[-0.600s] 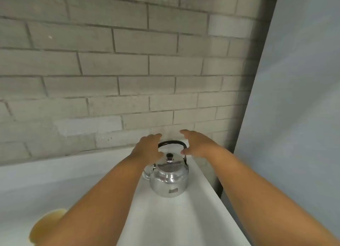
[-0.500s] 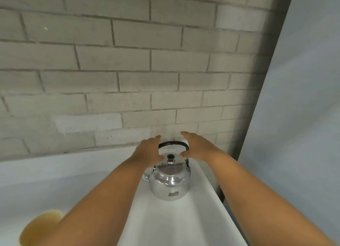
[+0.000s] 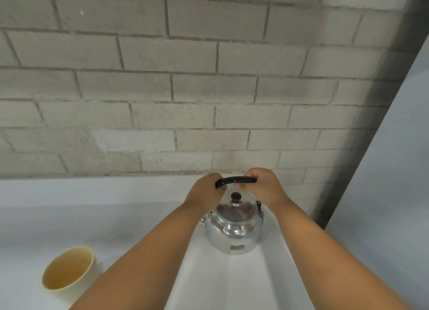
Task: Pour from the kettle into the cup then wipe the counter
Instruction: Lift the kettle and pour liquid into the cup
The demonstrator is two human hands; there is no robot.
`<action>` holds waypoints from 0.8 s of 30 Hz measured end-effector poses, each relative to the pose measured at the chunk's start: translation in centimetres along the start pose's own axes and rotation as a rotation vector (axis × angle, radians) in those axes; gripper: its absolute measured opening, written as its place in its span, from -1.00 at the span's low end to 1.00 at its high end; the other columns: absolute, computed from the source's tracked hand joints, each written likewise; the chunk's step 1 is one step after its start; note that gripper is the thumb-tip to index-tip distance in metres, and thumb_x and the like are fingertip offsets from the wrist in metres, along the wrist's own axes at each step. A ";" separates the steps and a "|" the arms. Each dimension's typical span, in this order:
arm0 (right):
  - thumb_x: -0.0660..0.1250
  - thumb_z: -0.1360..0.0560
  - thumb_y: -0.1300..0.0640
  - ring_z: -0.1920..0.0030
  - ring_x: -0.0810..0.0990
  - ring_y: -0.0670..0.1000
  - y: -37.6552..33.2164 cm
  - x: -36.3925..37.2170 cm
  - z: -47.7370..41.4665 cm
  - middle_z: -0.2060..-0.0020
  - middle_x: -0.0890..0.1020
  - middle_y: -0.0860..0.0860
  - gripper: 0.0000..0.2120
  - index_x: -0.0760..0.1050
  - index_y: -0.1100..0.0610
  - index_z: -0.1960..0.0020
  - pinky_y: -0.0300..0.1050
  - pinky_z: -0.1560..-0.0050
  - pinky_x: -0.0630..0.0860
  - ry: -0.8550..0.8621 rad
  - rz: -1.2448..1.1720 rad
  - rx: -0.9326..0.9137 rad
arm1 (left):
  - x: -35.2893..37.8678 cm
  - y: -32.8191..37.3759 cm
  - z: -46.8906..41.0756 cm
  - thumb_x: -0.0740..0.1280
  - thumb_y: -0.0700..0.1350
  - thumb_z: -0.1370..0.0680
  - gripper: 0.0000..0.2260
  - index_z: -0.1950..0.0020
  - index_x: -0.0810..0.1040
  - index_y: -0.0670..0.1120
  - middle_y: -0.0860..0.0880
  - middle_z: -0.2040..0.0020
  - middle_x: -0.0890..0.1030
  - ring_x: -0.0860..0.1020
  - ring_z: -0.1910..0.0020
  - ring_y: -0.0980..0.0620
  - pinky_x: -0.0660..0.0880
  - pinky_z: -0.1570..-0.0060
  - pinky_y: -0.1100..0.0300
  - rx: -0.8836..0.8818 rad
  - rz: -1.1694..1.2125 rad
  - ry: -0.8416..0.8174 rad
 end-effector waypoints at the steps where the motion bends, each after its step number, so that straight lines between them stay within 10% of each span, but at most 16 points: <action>1: 0.57 -0.22 0.19 0.50 0.42 -0.20 -0.1 -0.1 0.2 0.51 0.48 -0.09 -0.77 0.52 0.22 0.34 -0.39 0.44 0.37 0.019 -0.032 -0.002 | -0.2 0.1 0.3 0.24 -0.10 -0.52 -0.79 0.32 0.38 0.07 0.08 0.33 0.46 0.43 0.34 0.14 0.27 0.39 0.26 0.011 0.012 0.000; 11: 0.57 -0.21 0.19 0.41 0.51 -0.08 -4.5 -1.7 3.4 0.47 0.56 -0.04 -0.80 0.54 0.11 0.39 -0.21 0.29 0.44 0.139 -0.162 -0.038 | -5.6 1.8 5.9 0.33 -0.03 -0.49 -0.73 -0.18 0.46 0.09 0.14 -0.10 0.54 0.51 -0.08 0.10 0.40 0.10 0.28 0.014 0.244 -0.038; 24: 0.56 -0.22 0.24 0.55 0.46 -0.26 -16.5 3.0 9.7 0.59 0.54 -0.20 -0.79 0.56 0.03 0.43 -0.45 0.56 0.34 0.044 -0.057 -0.159 | -21.2 -13.2 24.1 0.44 -0.02 -0.42 -0.74 -0.03 0.49 0.24 0.23 -0.09 0.54 0.51 -0.09 0.20 0.43 -0.10 0.21 -0.114 0.293 0.406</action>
Point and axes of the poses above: each hand's wrist, its own z-axis away from the middle knuckle, its own x-axis out of the palm, y = z × x, the point moved 10 cm from there along -z, towards the middle knuckle
